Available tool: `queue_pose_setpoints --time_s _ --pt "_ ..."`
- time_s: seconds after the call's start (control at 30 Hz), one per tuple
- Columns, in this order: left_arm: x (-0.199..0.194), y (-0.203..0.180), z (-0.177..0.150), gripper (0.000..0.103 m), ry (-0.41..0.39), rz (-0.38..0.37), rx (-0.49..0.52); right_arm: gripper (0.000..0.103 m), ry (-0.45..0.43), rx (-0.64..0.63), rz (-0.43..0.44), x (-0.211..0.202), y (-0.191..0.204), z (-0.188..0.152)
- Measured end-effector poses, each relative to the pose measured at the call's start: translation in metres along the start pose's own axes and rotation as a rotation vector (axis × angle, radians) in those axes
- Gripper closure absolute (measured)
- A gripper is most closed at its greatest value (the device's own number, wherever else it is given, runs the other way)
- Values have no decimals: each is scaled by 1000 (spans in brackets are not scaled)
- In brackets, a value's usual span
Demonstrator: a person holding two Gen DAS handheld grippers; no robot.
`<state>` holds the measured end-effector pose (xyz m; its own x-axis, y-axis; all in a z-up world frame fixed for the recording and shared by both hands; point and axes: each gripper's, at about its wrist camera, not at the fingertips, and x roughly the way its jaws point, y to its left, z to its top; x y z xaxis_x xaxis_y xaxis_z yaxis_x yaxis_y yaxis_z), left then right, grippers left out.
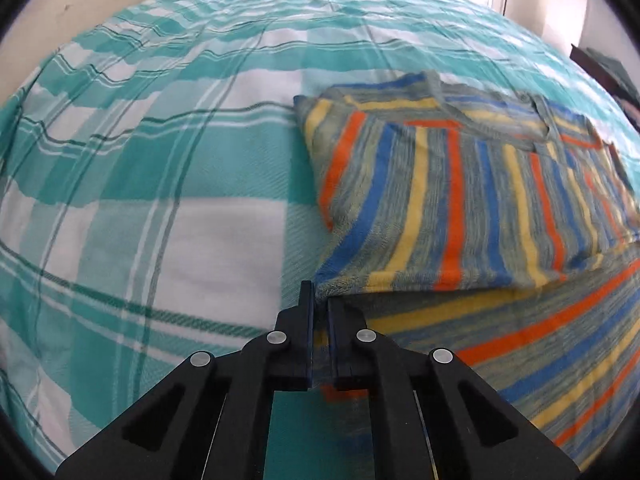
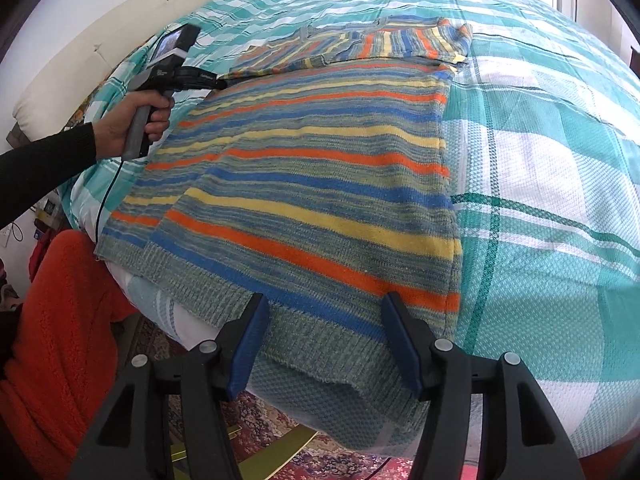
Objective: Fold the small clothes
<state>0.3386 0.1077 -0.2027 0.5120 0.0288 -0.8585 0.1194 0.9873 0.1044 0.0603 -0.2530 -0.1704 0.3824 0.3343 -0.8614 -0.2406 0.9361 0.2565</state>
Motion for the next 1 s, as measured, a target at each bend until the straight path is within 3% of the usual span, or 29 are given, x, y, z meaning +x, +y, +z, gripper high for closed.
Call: queue_pose_setpoints --time_s 0.1,0.2,0.27,0.33,0.43,0.57,0.63,0.7,0.77,0.83,0.93,1.0 --pt "-5 -1 -5 98 -10 11 16 39 0 -7 6 2 0 1" --pt "-6 7 -6 76 14 11 -50 38 -1 -8 10 2 -1 0" --pt "-12 19 -11 54 34 6 -114 38 -3 -4 16 2 -1 0" --pt "-25 30 -15 55 31 7 -159 38 -3 0 22 2 -2 1" --pt "-52 36 -10 57 -42 -37 -181 38 -5 0 26 2 -2 0" --pt "-60 5 30 61 -100 -164 -106 36 -3 -5 25 3 -1 0" --pt "-48 -14 43 63 -78 -191 -59 35 -2 -8 20 3 0 1" --pt "-21 -27 43 67 6 -169 -16 35 0 -9 18 4 0 2" --pt "7 -23 28 70 104 -92 -1 34 1 -9 20 4 0 2" --pt "5 -8 12 75 64 -129 -30 34 1 -10 26 4 -1 1" --pt "-12 2 11 70 76 -59 -32 34 1 -12 35 4 -2 1" --pt "-31 5 22 63 13 -84 -36 33 1 -10 41 4 -3 2"
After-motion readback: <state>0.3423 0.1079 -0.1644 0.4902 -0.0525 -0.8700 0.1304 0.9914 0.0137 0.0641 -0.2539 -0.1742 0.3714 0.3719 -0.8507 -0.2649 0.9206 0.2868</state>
